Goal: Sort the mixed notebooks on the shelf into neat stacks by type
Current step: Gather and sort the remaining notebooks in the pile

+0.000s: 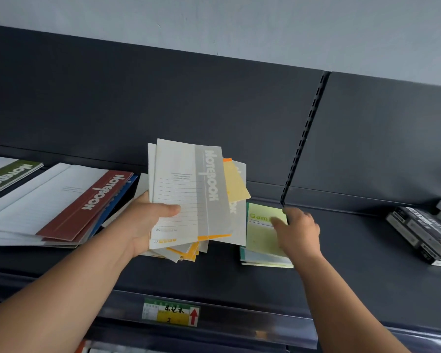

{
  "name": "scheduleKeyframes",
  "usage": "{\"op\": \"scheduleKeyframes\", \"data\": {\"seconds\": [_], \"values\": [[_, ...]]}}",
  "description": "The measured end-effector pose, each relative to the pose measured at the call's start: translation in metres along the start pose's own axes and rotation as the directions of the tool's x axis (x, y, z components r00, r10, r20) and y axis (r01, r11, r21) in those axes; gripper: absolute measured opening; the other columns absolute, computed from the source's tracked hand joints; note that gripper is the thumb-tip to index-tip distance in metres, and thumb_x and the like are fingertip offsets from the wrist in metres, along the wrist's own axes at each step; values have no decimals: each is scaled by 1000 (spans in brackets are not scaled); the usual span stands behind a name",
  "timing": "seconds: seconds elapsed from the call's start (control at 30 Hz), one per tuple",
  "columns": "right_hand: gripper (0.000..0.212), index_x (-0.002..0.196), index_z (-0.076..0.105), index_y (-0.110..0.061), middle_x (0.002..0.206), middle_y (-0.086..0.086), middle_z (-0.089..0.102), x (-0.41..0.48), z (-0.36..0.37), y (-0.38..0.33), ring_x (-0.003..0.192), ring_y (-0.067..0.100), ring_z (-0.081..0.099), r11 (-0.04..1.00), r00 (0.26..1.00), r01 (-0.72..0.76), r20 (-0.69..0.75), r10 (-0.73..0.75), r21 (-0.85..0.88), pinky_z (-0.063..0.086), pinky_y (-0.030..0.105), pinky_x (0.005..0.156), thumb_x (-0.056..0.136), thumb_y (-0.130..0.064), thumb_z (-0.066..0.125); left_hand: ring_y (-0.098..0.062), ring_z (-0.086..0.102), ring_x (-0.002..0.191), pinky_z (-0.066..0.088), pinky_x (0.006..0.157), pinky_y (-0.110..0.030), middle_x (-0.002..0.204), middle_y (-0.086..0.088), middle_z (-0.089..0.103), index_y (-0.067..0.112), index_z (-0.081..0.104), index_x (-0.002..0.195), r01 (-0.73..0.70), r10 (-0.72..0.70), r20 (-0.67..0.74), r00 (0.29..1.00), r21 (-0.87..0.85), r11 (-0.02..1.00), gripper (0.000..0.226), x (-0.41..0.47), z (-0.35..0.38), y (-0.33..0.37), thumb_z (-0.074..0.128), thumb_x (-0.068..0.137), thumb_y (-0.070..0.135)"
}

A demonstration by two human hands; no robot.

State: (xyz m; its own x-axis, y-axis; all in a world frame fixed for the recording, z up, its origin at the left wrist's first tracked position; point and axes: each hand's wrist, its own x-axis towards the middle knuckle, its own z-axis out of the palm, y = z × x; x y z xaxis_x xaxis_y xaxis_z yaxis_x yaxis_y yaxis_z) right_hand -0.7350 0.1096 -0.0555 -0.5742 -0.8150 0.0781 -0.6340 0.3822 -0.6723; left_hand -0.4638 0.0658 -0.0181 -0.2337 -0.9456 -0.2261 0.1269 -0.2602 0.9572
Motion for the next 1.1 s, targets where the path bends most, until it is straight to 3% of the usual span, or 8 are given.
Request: {"op": "scheduleKeyframes", "data": {"seconds": [0.07,0.17,0.37,0.47,0.63,0.77,0.97,1.1], "values": [[43,129,58,-16,128,1,59,-4,-3,-19,119,23,53,951,999,-14,38,3,309,45,39,98,94,-42,56,-30,70,90,58,64,-45,100,-6,74,24,65,109,17,-17,39,999,6,1000,36,1,6,-3,62,87,-4],[48,111,59,-3,104,4,70,-5,-4,-38,94,20,66,749,946,-258,318,67,611,54,38,89,87,-44,67,-33,69,98,57,77,-52,107,-8,73,23,63,117,36,-37,96,995,20,999,39,2,15,-6,63,87,-2],[26,105,57,-1,100,17,71,-3,-4,-30,86,30,70,708,938,-310,324,121,634,60,41,80,86,-11,73,-31,68,101,56,78,-47,110,-7,72,22,63,119,51,-59,175,983,51,997,40,5,23,-6,61,87,-2],[24,104,55,-2,100,16,70,-1,-4,-27,81,28,69,689,947,-302,293,135,659,60,42,77,87,-9,71,-31,67,101,56,78,-46,110,-7,72,21,64,118,56,-63,177,982,45,997,39,5,30,-7,61,87,-2],[19,96,56,-9,101,14,69,2,-5,-22,97,38,69,691,964,-263,208,164,674,57,52,85,85,-10,72,-30,66,102,55,78,-44,111,-8,71,20,64,118,64,-69,167,984,33,997,39,8,38,-7,61,87,-4],[17,107,55,-4,101,15,70,5,-11,-19,83,28,72,584,957,-289,250,149,759,59,34,66,92,-3,63,-32,67,100,56,76,-44,112,-10,71,18,63,119,72,-76,142,987,31,997,40,9,35,-6,60,87,-6],[18,115,50,-6,107,15,66,13,-17,-10,86,28,70,442,942,-334,277,190,832,57,37,70,98,0,49,-30,66,96,55,69,-41,107,-7,71,24,65,108,44,-53,99,994,87,995,36,11,31,-3,58,89,-5],[32,125,52,-14,108,9,63,27,-26,2,85,23,63,505,954,-272,159,255,819,56,39,73,98,-1,41,-27,66,92,54,67,-39,104,-5,70,24,65,105,10,-9,-13,1000,70,997,34,13,17,2,58,90,-6]]}}
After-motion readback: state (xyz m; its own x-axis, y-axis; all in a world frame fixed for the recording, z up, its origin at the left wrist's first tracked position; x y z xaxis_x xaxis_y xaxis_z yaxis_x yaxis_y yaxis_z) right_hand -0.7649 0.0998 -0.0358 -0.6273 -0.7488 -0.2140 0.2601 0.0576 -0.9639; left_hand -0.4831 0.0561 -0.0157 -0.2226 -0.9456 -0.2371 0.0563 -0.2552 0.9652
